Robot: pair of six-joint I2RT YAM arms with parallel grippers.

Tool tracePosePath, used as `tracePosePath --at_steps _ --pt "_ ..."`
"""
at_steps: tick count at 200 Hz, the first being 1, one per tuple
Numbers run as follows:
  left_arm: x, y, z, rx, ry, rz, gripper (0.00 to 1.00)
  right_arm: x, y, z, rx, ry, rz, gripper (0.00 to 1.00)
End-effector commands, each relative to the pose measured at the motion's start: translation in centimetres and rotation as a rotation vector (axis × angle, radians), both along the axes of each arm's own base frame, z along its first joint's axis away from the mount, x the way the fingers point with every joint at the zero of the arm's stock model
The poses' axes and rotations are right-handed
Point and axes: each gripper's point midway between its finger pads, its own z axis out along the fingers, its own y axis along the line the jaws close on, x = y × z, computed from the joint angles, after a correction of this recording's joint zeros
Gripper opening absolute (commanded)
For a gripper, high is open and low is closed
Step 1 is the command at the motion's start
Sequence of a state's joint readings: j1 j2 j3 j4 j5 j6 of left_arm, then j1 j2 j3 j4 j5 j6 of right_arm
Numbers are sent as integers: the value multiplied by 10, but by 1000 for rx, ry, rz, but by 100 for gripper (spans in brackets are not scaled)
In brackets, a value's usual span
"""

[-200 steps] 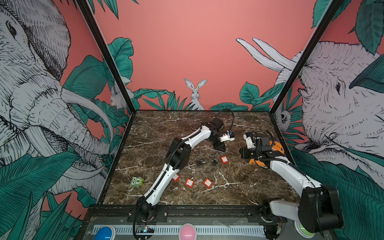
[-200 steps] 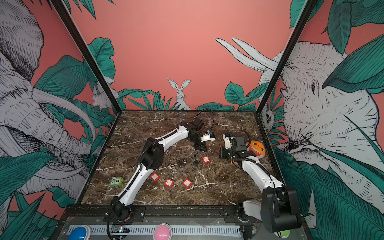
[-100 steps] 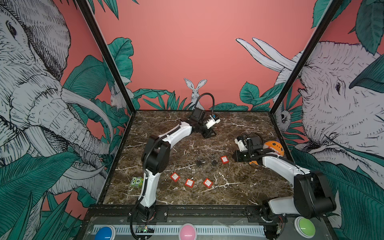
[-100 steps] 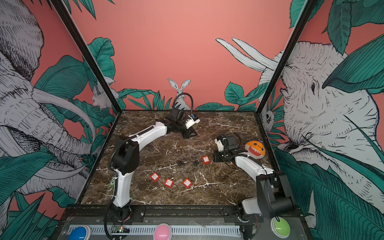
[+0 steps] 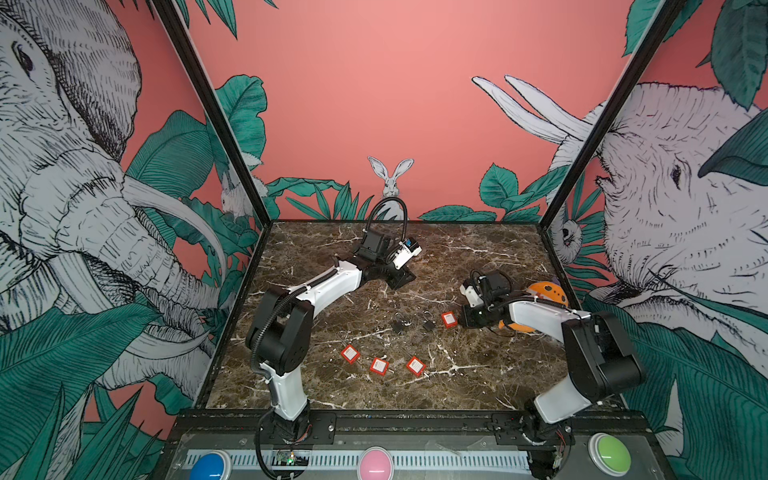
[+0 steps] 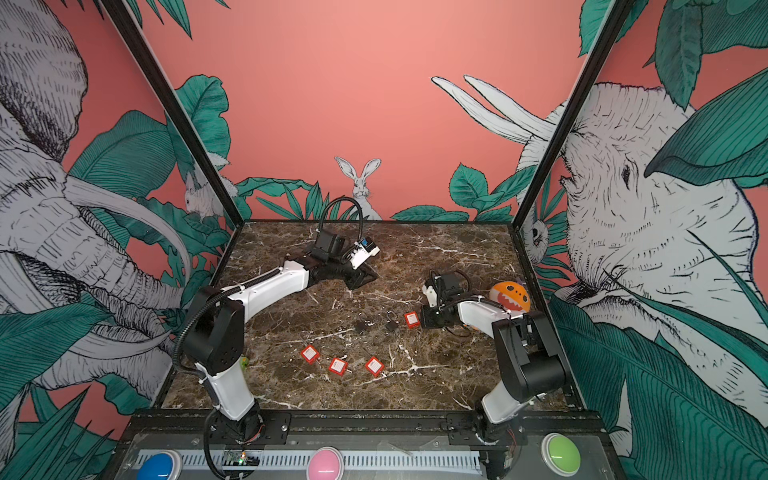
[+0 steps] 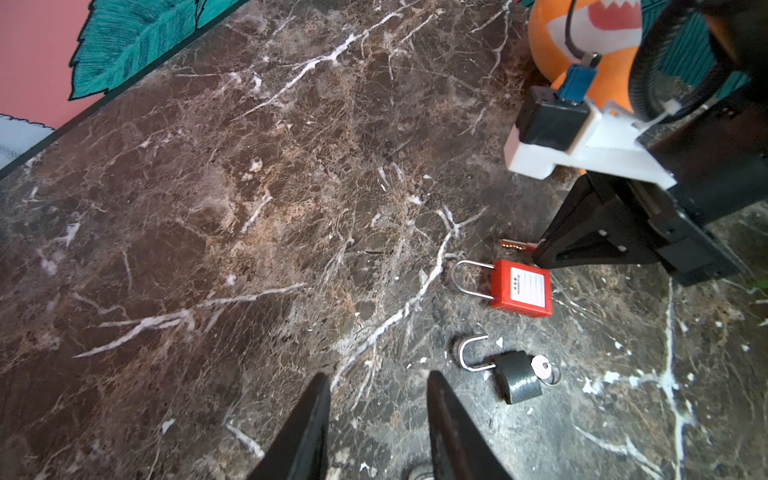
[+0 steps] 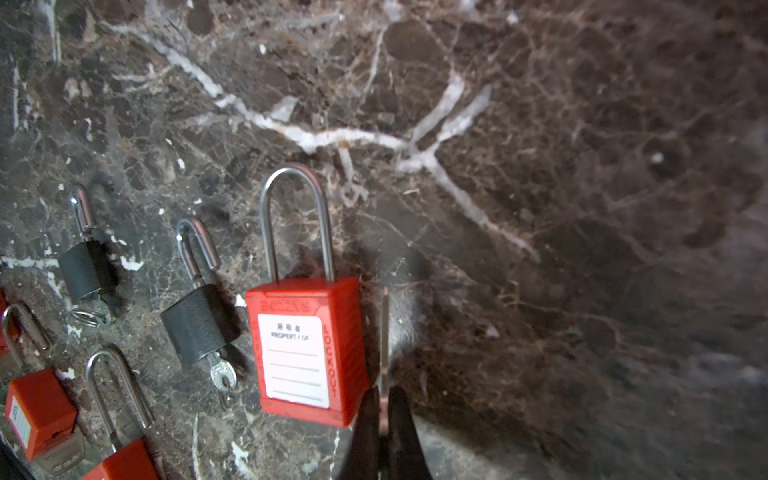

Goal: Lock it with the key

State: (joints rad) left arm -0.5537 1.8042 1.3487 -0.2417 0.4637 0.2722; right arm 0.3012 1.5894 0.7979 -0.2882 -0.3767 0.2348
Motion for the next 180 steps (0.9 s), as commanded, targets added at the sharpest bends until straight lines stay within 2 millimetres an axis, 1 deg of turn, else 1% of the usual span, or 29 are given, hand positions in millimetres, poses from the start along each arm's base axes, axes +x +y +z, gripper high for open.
tracePosePath --at_steps 1,23,41,50,71,73,75,90,112,137,146,153,164,180 --pt "1 1 25 -29 -53 5 40 10 2 -2 -17 -17 0 0" --pt "3 -2 27 -34 -48 -2 40 12 -2 -6 -38 -14 -16 0" --pt "5 -4 27 -37 -47 -4 40 12 -4 -7 -50 -14 -26 8" --pt "5 -4 28 -39 -49 -6 40 13 -5 -7 -58 -20 -35 15" --pt "8 -6 29 -44 -53 -13 40 18 -8 -4 -69 -63 -52 27" --pt "8 -7 30 -45 -55 -14 40 20 -8 4 -64 -89 -54 27" --pt "8 -7 31 -46 -55 -14 40 21 -8 7 -63 -102 -57 28" --pt "10 -8 34 -49 -66 -18 41 28 -13 20 -84 -165 -67 34" --pt "12 -9 39 -53 -77 -22 41 34 -21 38 -128 -231 -65 37" --pt "19 0 43 -73 -68 15 41 34 -29 60 -177 -299 -70 37" --pt "22 4 45 -96 -58 37 41 33 -24 68 -166 -326 -50 37" --pt "25 8 48 -121 -49 57 41 31 -16 73 -149 -342 -20 37" --pt "29 15 51 -167 -31 85 41 23 3 80 -112 -357 52 37" --pt "35 25 55 -220 -21 128 41 8 35 82 -66 -349 155 37"
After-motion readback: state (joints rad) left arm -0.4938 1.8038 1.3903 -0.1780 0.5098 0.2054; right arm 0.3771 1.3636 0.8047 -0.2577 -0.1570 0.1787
